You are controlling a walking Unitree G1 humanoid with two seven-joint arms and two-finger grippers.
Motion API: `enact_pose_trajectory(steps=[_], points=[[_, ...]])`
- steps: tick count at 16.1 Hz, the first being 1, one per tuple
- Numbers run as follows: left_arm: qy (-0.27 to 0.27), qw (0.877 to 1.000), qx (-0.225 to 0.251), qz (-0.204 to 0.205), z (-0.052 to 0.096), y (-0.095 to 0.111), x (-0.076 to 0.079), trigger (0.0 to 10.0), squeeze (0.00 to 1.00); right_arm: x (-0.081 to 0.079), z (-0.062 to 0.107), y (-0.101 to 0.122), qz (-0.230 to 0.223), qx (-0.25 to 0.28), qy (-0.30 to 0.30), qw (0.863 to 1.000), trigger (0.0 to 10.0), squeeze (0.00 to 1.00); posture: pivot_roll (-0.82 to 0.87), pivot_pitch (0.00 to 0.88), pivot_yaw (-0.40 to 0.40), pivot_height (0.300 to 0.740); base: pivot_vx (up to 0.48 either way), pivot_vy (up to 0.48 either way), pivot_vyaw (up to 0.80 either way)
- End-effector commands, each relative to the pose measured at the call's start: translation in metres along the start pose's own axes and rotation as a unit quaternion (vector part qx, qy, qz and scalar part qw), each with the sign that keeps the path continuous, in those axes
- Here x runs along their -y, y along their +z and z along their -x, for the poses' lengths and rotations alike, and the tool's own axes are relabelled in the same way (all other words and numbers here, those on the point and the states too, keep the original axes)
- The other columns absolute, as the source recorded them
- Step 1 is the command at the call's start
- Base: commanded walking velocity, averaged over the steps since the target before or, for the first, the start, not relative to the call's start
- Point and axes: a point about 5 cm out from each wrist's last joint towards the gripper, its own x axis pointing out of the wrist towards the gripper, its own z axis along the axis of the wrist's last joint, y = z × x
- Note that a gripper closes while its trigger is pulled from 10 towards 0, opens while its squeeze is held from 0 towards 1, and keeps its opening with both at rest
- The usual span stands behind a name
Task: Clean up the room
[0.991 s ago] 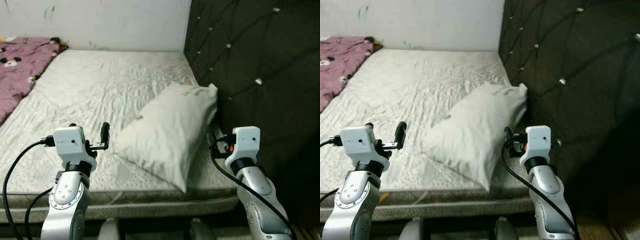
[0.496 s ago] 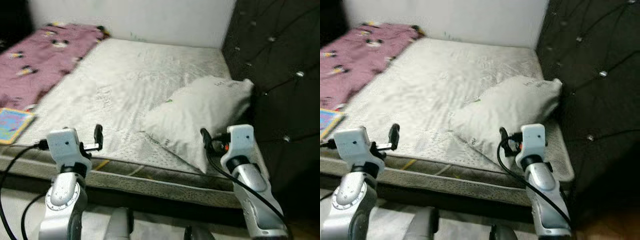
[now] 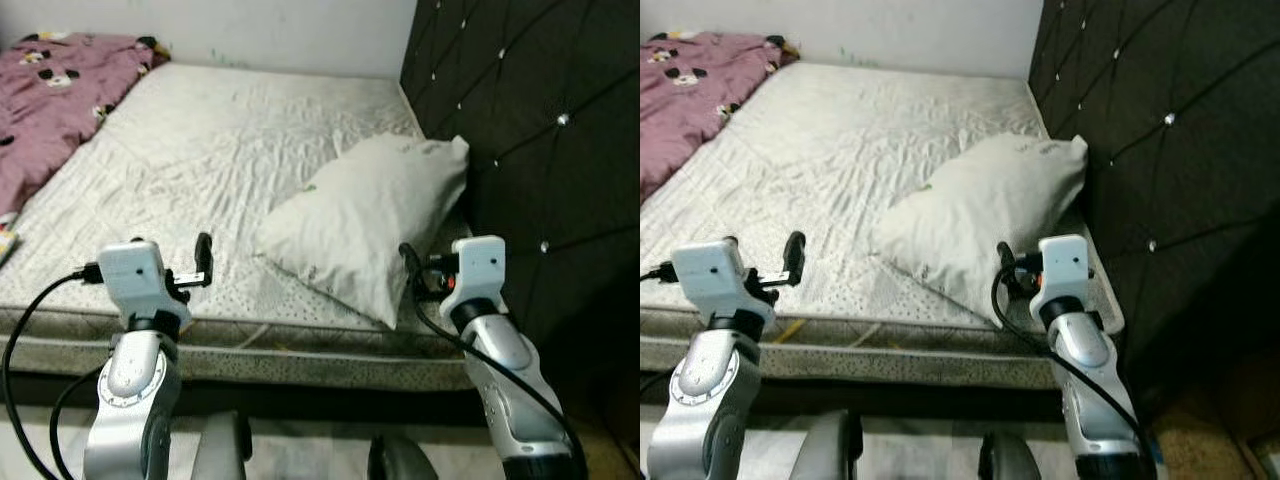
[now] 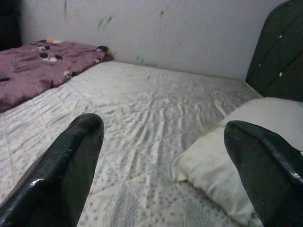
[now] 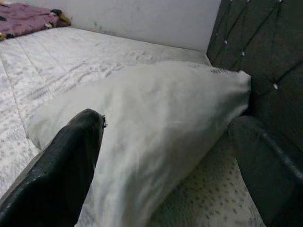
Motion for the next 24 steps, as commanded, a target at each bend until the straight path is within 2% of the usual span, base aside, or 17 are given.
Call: enact_pose_trajectory(steps=[1,4,7,9,12,16,20,24], points=[[-0.015,1.0,-0.005,0.001,-0.002,-0.005,0.007,10.0,0.0,0.005,-0.002,0.0,0.003,0.002,-0.007,1.0,10.0,0.0,-0.03,0.0,-0.023,0.526,0.0,0.0,0.0],[-0.04,0.999,0.0,0.017,-0.005,-0.003,0.018,10.0,0.0,0.01,0.003,0.003,0.003,0.003,-0.025,1.0,10.0,0.0,-0.06,0.0,-0.024,0.521,0.0,0.0,0.0],[-0.051,0.998,-0.003,0.025,-0.002,-0.008,0.022,10.0,0.0,0.011,0.011,-0.006,0.017,-0.007,-0.024,1.0,10.0,0.0,-0.06,0.015,-0.015,0.521,0.197,0.0,0.0],[-0.062,0.998,0.003,0.028,-0.004,-0.005,0.027,10.0,0.0,0.011,0.009,-0.003,0.016,-0.006,-0.027,0.999,10.0,0.0,-0.05,0.022,-0.032,0.521,0.364,0.0,0.0],[-0.056,0.998,0.014,0.035,-0.011,0.002,0.03,10.0,0.0,0.002,0.004,-0.003,0.027,-0.011,0.003,1.0,10.0,0.0,-0.04,0.058,-0.048,0.521,0.406,0.0,0.0],[-0.055,0.998,0.009,0.037,-0.007,0.0,0.032,10.0,0.0,0.0,0.003,-0.008,0.028,-0.022,0.006,0.999,10.0,0.0,-0.02,0.064,-0.057,0.521,0.363,0.0,0.0],[-0.059,0.998,0.001,0.031,-0.011,-0.003,0.036,10.0,0.0,-0.004,-0.004,-0.009,0.035,-0.021,0.017,0.999,10.0,0.0,-0.03,0.044,-0.043,0.521,0.0,0.0,0.53],[-0.07,0.997,0.005,0.029,-0.017,-0.002,0.04,10.0,0.0,-0.002,-0.002,-0.016,0.045,-0.029,0.015,0.998,10.0,0.0,-0.03,0.04,-0.035,0.521,0.0,0.0,0.2]])
